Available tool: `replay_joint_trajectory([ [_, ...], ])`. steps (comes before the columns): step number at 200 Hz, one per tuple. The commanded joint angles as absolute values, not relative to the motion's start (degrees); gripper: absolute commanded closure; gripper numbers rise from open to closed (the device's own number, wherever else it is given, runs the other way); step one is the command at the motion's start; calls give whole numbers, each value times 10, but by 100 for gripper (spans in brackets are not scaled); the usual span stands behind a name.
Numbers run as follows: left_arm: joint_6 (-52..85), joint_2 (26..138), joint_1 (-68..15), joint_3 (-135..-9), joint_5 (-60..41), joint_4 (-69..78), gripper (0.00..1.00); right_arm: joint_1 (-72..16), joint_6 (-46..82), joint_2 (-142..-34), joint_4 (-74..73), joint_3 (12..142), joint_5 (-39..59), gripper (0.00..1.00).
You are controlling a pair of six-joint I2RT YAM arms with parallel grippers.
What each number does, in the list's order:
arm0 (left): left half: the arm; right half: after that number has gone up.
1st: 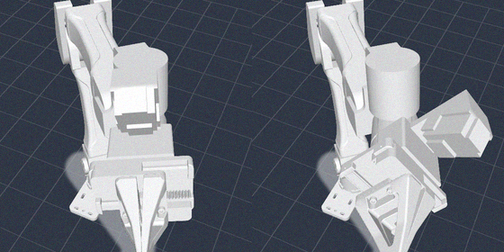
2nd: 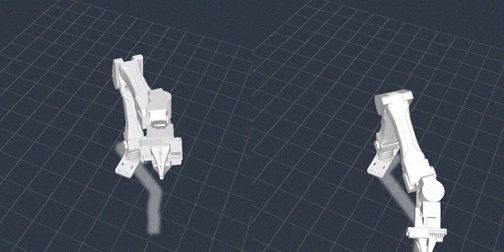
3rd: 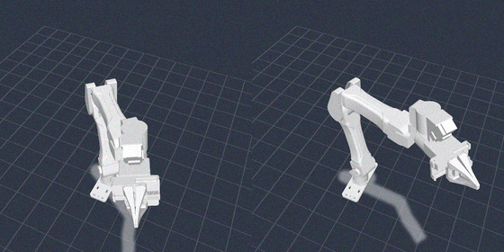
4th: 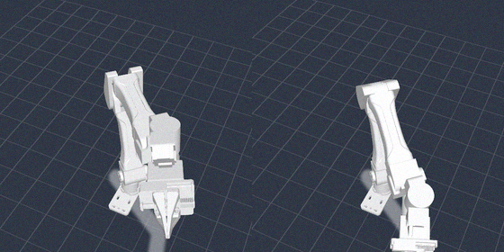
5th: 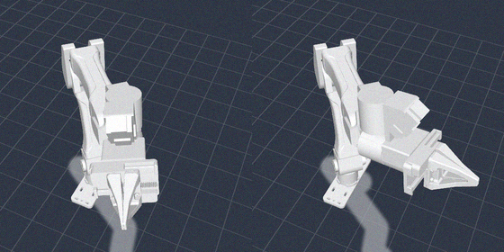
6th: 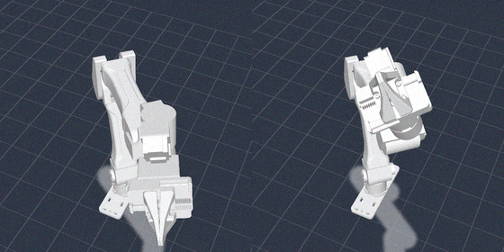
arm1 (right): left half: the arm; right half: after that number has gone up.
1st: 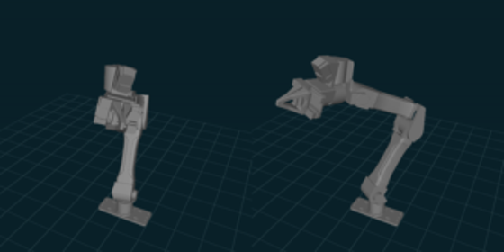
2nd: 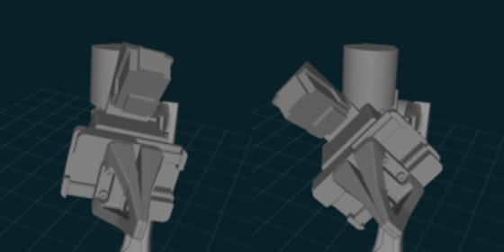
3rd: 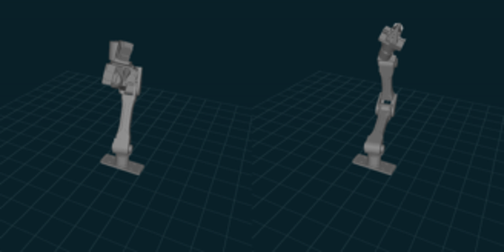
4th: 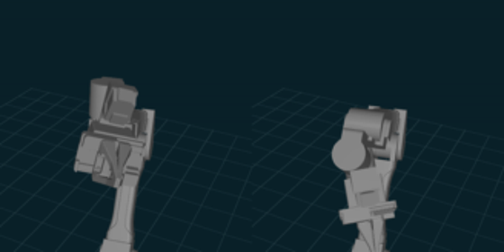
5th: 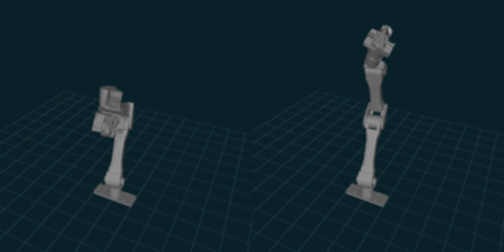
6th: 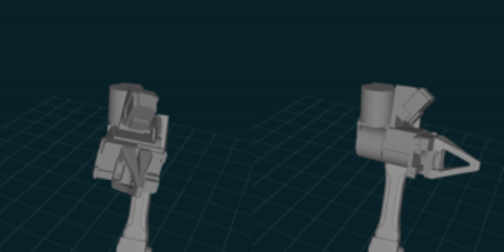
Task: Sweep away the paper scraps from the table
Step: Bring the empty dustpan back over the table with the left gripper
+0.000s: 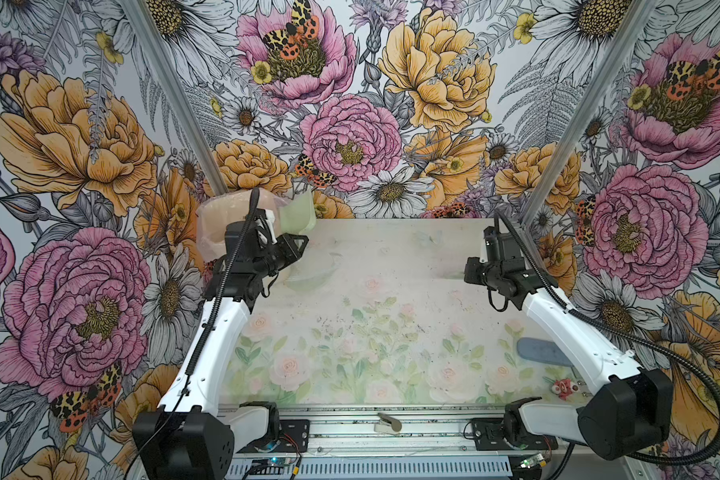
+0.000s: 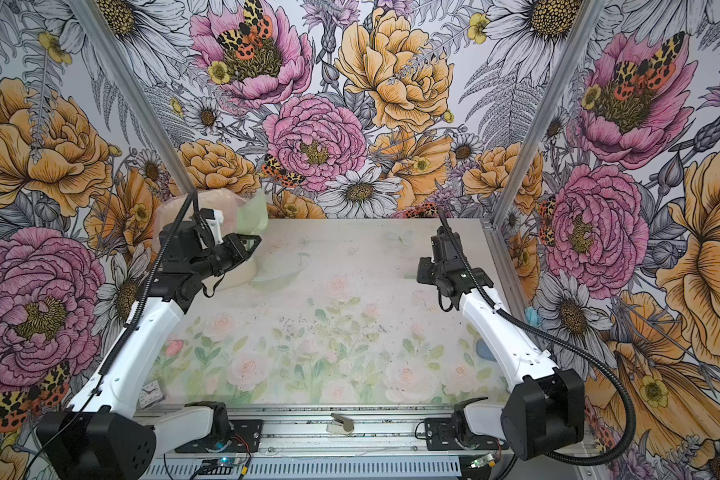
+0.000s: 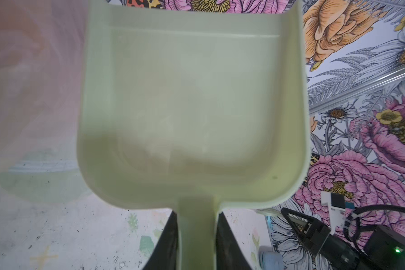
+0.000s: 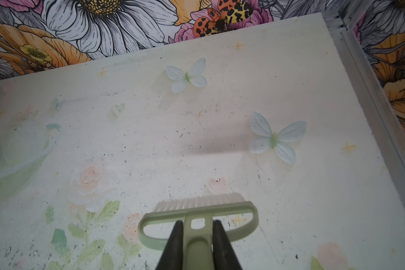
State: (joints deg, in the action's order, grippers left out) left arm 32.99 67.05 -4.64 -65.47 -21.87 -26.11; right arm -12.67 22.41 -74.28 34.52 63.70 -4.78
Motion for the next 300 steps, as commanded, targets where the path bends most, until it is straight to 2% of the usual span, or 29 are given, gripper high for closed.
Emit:
replay_joint_trajectory([
  [1, 325, 650, -97, -642, -94, -304, 100, -123, 224, -726, 328, 633, -78, 100],
  [53, 368, 661, -231, -615, 46, -320, 100, -124, 223, -734, 308, 620, -95, 100],
  [125, 430, 748, -333, -608, 135, -324, 100, -123, 224, -753, 247, 623, -123, 100],
  [220, 438, 950, -394, -707, 124, -322, 100, -123, 226, -775, 133, 593, -143, 100],
  [300, 438, 1105, -397, -780, 78, -267, 100, -124, 267, -827, 2, 532, -159, 100],
])
